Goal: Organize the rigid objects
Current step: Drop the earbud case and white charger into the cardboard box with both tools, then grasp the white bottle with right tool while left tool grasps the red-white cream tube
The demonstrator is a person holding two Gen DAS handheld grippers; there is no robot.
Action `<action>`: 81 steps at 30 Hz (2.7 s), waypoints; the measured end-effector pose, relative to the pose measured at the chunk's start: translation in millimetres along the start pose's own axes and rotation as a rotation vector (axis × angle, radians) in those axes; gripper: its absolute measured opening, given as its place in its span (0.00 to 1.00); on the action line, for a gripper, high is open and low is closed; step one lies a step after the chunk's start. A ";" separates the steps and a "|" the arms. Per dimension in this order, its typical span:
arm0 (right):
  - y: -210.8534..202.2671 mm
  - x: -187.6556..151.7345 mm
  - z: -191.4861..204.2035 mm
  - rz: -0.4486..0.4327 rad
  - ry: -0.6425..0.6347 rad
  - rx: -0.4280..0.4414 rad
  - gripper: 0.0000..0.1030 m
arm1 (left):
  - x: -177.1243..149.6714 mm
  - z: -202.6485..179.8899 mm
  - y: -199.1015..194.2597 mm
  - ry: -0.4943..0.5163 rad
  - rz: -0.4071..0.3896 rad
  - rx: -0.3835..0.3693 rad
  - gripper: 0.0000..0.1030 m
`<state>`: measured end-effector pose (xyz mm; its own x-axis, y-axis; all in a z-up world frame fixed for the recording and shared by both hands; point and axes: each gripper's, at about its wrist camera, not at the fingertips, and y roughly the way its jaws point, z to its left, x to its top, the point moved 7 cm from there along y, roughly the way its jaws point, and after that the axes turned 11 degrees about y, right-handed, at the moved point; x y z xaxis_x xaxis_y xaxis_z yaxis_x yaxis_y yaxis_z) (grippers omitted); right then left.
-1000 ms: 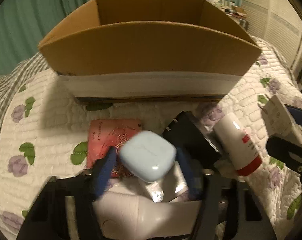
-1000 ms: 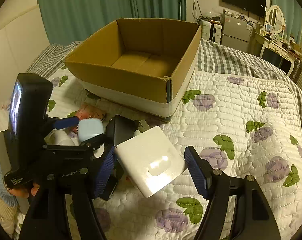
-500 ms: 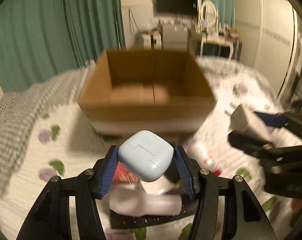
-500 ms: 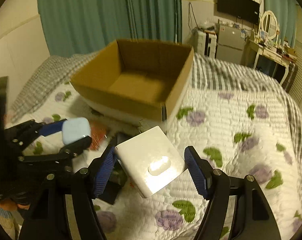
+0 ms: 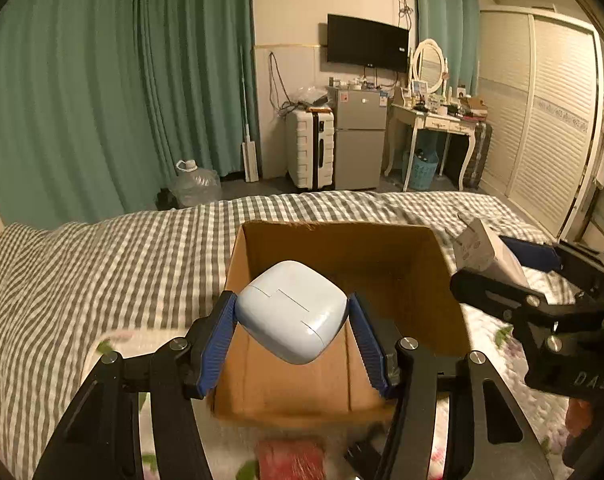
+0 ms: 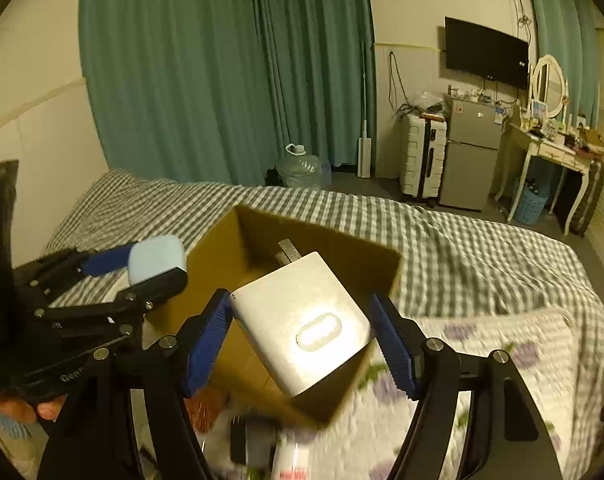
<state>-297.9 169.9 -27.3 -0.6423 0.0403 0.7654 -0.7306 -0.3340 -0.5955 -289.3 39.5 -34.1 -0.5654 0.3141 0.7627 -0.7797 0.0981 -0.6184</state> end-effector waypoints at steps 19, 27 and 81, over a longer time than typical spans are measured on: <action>39.6 17.7 -27.6 -0.075 0.049 -0.029 0.83 | -20.5 -2.6 39.5 0.004 0.009 0.020 0.62; -42.8 -24.6 -35.2 -0.128 0.021 -0.107 0.83 | -58.1 -6.2 -24.3 -0.028 0.002 0.081 0.63; -51.6 -146.7 -95.1 0.110 0.070 -0.141 0.44 | -149.5 -179.7 15.8 0.016 0.244 -0.130 0.60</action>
<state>-187.9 270.8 -132.0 -0.7311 0.0777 0.6779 -0.6771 -0.2049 -0.7068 -168.8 163.8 -191.9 -0.7273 0.3579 0.5857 -0.5792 0.1379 -0.8035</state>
